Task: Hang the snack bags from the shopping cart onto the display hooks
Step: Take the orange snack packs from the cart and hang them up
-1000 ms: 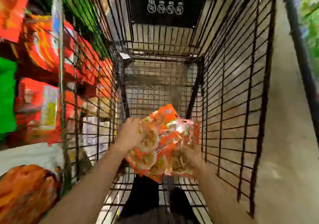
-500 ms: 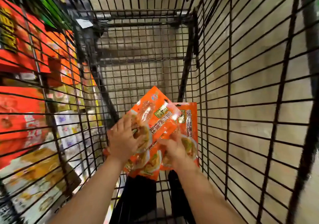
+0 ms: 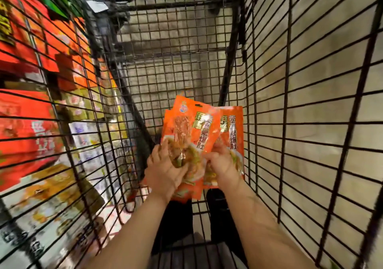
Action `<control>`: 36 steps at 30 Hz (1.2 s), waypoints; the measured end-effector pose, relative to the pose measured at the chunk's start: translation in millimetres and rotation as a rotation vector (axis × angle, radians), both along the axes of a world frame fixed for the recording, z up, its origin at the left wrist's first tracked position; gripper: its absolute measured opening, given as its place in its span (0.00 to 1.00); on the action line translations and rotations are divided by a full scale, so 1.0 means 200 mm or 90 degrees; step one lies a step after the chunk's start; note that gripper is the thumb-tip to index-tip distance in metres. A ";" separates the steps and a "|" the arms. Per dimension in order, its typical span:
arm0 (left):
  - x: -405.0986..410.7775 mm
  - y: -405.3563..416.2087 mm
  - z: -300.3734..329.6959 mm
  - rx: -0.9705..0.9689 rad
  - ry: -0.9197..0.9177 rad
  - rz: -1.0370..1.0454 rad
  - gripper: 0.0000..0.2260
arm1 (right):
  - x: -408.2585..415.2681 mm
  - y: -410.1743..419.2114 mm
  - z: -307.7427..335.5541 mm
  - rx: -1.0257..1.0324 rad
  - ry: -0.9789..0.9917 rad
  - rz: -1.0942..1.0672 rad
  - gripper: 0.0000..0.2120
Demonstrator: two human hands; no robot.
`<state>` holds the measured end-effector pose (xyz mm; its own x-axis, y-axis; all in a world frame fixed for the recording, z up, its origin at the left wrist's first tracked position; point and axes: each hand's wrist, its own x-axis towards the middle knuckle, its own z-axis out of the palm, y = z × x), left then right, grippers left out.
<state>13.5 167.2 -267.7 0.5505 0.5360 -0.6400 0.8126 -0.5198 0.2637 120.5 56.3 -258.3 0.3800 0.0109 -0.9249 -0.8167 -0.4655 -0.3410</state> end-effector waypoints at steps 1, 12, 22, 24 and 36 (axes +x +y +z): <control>0.01 -0.02 0.01 -0.028 0.013 0.065 0.42 | 0.00 -0.01 0.01 -0.001 0.001 -0.005 0.29; 0.20 -0.13 -0.08 -0.230 -0.063 0.315 0.26 | 0.08 -0.10 0.07 -0.164 -0.219 0.143 0.35; 0.26 -0.16 -0.09 -0.159 -0.036 0.307 0.30 | 0.03 -0.15 0.01 -0.257 -0.187 0.278 0.44; 0.26 -0.15 -0.08 -0.158 -0.026 0.285 0.29 | 0.03 -0.16 0.01 -0.251 -0.179 0.289 0.47; 0.16 -0.04 -0.08 -0.248 -0.068 0.372 0.36 | 0.01 -0.09 0.06 -0.085 -0.142 0.245 0.34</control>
